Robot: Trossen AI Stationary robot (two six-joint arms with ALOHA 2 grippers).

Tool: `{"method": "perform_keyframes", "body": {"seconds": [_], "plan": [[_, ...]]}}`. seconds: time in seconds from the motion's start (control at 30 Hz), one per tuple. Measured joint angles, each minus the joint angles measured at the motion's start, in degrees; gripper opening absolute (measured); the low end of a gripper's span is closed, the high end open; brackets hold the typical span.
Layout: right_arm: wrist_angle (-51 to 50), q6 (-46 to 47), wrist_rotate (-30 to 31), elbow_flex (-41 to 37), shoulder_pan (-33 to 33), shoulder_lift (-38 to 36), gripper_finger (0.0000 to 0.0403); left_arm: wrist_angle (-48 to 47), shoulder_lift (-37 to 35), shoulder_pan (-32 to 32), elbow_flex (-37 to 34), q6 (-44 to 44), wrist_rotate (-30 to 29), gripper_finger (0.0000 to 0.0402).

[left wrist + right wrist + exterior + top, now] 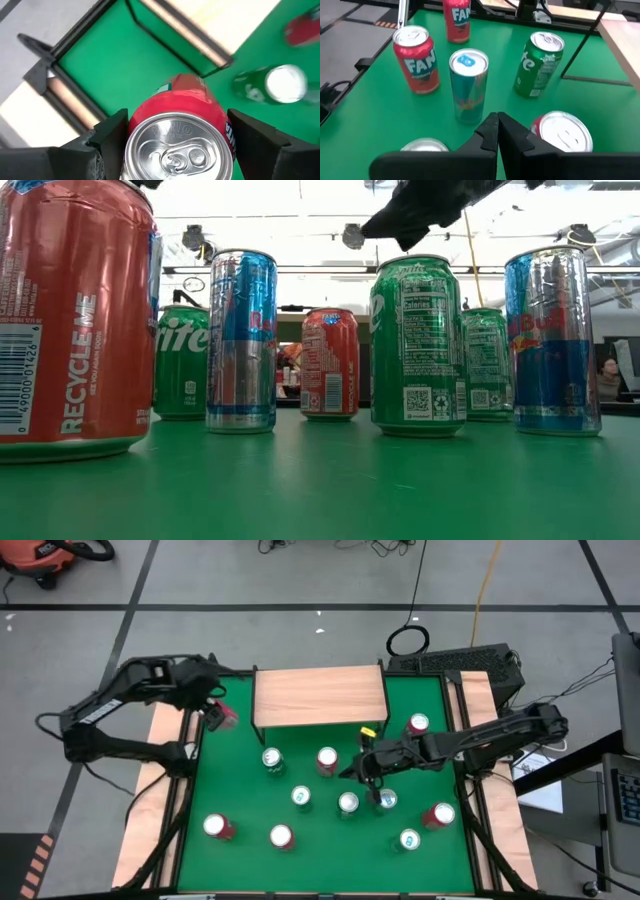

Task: Place canned beverage on shelf
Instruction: Put the red soda can on the shelf

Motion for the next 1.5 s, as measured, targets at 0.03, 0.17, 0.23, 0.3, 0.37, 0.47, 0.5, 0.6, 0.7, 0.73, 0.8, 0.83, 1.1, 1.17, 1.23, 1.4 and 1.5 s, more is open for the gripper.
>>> {"method": "perform_keyframes", "body": {"seconds": [0.03, 0.17, 0.23, 0.3, 0.37, 0.47, 0.5, 0.6, 0.7, 0.73, 0.8, 0.83, 1.1, 1.17, 1.23, 1.4, 1.5], "plan": [[1.14, 0.1, 0.0, 0.0, 0.0, 0.76, 0.0, -0.05, -0.63, -0.32, 0.55, -0.23, 0.48, 0.028], [6.87, 0.2, 0.09, -0.02, 0.3, 3.57, 0.0, -0.14, -2.69, -2.02, 2.09, -2.62, 3.5, 0.028], [8.69, 0.65, 0.1, -0.02, 0.5, 4.69, 0.0, -0.17, -3.65, -2.81, 2.38, -4.6, 5.72, 0.028], [10.28, 1.22, 1.18, -0.02, 0.53, 5.36, 0.0002, -0.19, -4.3, -3.6, 2.41, -6.61, 8.22, 0.028], [11.92, 1.93, 3.93, -0.02, 0.53, 5.81, 0.0012, -0.03, -4.72, -4.59, 2.41, -7.85, 9.42, 0.028], [14.39, 2.06, 8.83, -0.02, 0.5, 5.88, 0.0036, 1.46, -5.26, -6.4, 2.41, -9.98, 10.6, 0.028], [15.59, 1.87, 10.5, -0.02, 0.61, 5.88, 0.0046, 2.35, -5.48, -7.0, 2.41, -10.49, 10.71, 0.028], [18.83, 0.21, 15.43, -0.02, 0.99, 5.88, 0.0078, 6.44, -5.68, -8.45, 2.41, -10.65, 11.55, 0.028], [21.43, -1.48, 17.76, -0.02, 1.03, 5.87, 0.0111, 9.91, -5.66, -9.23, 2.41, -10.68, 11.65, 0.028], [21.96, -1.88, 18.12, -0.02, 1.0, 5.87, 0.0121, 10.32, -5.57, -9.38, 2.41, -10.65, 11.62, 0.028], [22.6, -2.32, 18.28, -0.02, 0.98, 5.86, 0.0138, 10.94, -5.4, -9.48, 2.39, -10.61, 11.58, 0.028], [22.85, -2.51, 18.4, -0.02, 0.98, 5.88, 0.0146, 11.86, -5.35, -9.48, 2.39, -10.61, 11.58, 0.028], [25.48, -10.19, 28.74, -0.02, 0.96, 6.0, 0.0197, 21.25, -4.07, -9.48, 2.11, -10.63, 11.54, 0.028], [29.04, -13.62, 30.23, -0.02, 0.94, 6.63, 0.0214, 22.85, -3.22, -9.48, 2.11, -10.63, 11.54, 0.028], [32.79, -17.02, 30.42, -0.02, 0.92, 7.73, 0.0234, 24.11, -2.18, -9.48, 2.11, -10.61, 11.54, 0.028], [43.68, -24.07, 29.98, -0.01, 0.92, 11.74, 0.0294, 28.67, 0.61, -10.23, 2.06, -10.3, 11.3, 0.028], [48.59, -25.61, 29.99, 0.0, 0.73, 13.9, 0.0323, 31.83, 2.48, -11.28, 2.06, -9.37, 11.33, 0.028]]}}
